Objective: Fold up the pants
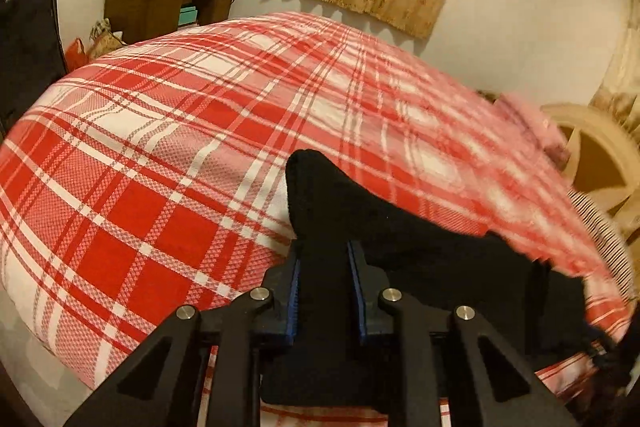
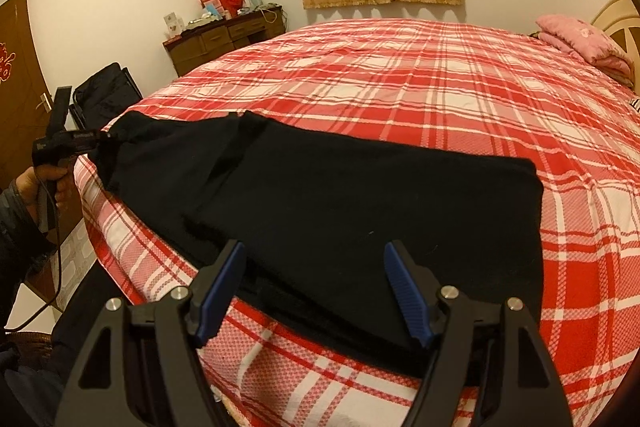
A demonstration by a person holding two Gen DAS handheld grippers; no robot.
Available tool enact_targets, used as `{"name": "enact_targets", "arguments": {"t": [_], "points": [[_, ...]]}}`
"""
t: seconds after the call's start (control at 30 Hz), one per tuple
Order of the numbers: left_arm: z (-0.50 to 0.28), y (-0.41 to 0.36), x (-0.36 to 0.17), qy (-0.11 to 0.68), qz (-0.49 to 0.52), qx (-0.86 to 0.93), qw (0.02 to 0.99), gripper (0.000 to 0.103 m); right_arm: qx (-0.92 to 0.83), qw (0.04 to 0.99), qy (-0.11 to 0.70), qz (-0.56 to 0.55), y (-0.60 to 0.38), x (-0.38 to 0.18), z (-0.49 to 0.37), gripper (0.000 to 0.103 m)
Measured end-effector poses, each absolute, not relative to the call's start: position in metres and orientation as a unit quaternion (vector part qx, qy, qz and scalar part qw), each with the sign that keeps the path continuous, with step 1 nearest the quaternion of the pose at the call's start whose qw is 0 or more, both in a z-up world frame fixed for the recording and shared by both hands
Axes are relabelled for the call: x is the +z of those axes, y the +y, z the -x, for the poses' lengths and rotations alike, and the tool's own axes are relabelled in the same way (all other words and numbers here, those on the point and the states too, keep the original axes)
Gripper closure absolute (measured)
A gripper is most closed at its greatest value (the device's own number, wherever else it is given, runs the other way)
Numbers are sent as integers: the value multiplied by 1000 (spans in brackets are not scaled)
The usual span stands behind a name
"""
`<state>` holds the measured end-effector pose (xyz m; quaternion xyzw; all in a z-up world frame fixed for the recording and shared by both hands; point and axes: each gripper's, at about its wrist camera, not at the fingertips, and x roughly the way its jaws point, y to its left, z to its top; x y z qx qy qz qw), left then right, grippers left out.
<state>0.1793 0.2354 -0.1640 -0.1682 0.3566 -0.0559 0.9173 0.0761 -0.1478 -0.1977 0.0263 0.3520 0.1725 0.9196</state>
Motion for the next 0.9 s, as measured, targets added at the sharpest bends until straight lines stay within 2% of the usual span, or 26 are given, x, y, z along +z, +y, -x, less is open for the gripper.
{"name": "enact_targets", "arguments": {"t": [0.47, 0.9], "points": [[-153, 157, -88, 280, 151, -155, 935, 82, 162, 925, 341, -38, -158, -190, -77, 28], [-147, 58, -54, 264, 102, -258, 924, 82, 122, 936, 313, -102, -206, -169, -81, 26]]}}
